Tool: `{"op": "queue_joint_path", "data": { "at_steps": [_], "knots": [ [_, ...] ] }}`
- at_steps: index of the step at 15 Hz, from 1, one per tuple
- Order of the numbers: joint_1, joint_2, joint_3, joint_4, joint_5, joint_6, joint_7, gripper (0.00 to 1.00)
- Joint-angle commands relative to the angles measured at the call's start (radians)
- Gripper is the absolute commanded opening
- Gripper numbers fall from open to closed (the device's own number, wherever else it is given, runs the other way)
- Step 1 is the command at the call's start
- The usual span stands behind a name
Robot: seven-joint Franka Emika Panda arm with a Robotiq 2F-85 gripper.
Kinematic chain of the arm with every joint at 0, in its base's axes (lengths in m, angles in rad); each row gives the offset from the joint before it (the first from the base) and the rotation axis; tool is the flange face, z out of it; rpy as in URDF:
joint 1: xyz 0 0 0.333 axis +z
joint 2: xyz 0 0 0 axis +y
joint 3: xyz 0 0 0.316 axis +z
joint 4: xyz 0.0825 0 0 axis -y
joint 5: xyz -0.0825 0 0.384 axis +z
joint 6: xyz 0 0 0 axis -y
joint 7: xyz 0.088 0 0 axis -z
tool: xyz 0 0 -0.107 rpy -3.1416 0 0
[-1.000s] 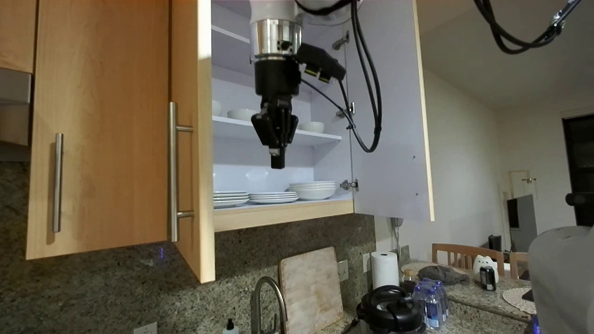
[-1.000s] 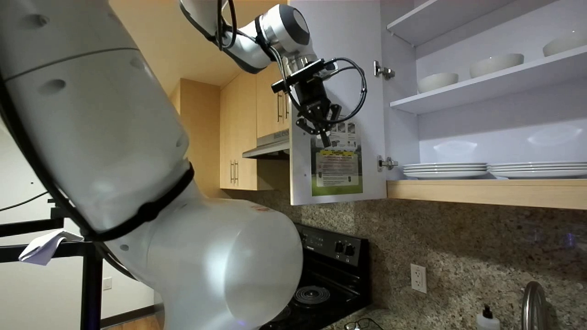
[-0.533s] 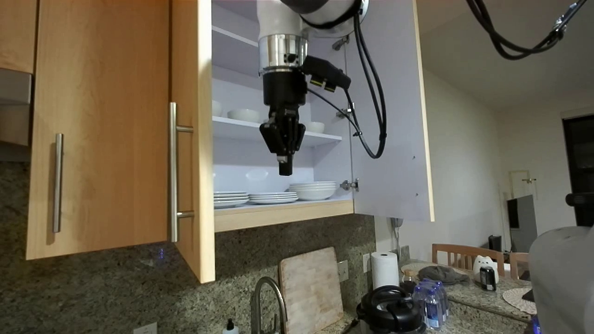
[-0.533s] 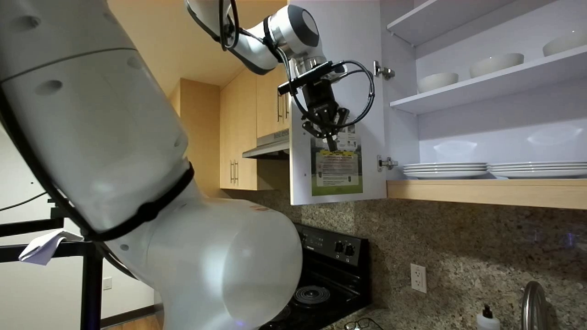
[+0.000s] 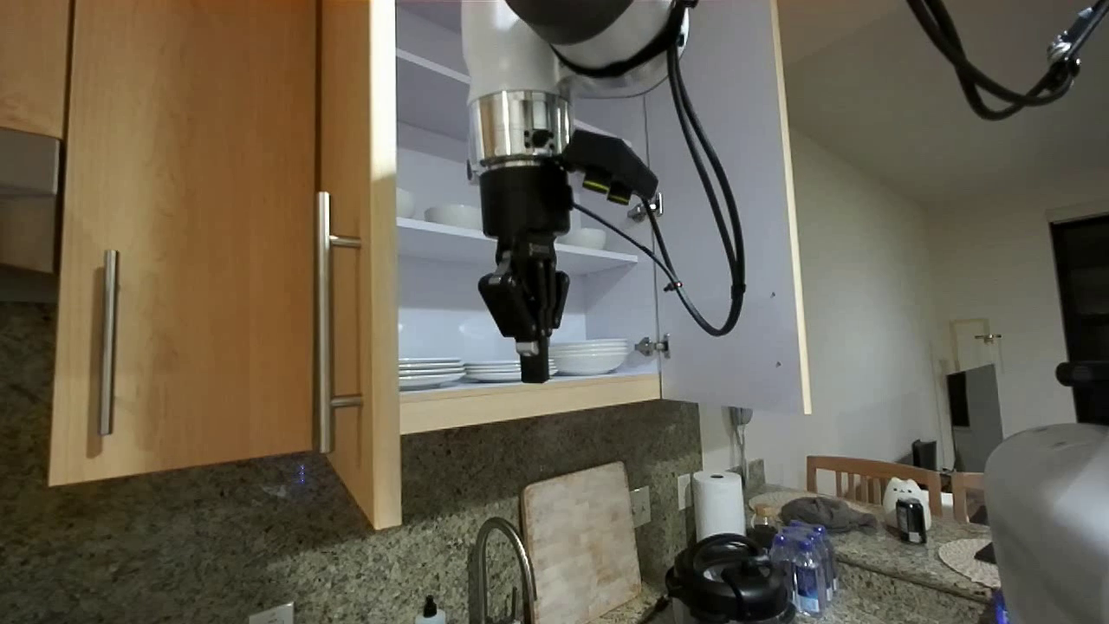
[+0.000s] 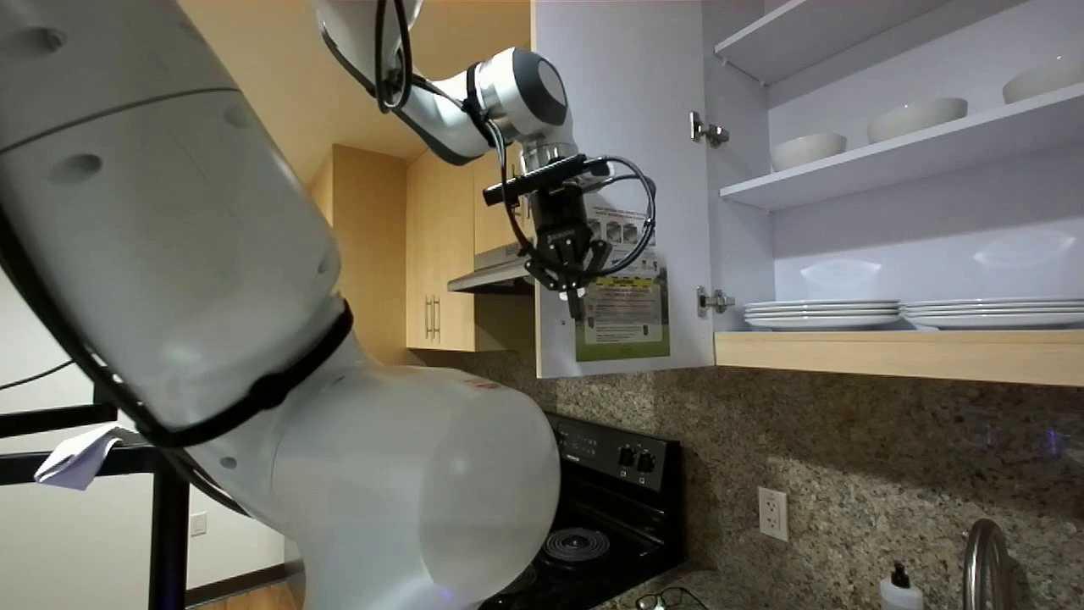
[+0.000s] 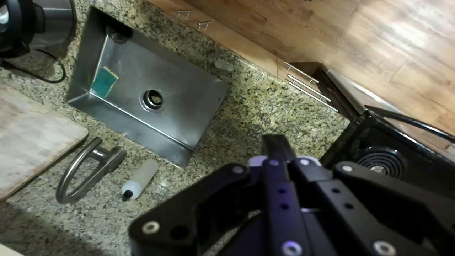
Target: Close the top left door of the cabinet.
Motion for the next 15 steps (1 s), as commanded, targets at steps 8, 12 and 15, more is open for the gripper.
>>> {"op": "queue_joint_path", "data": {
  "at_steps": [8, 12, 15],
  "knots": [
    [0.052, -0.119, 0.137, -0.08, 0.009, -0.003, 0.053, 0.0],
    [0.062, -0.103, 0.197, -0.036, -0.032, -0.017, 0.036, 0.0],
    [0.062, -0.082, 0.243, 0.007, -0.083, -0.032, 0.036, 0.0]
  ]
}}
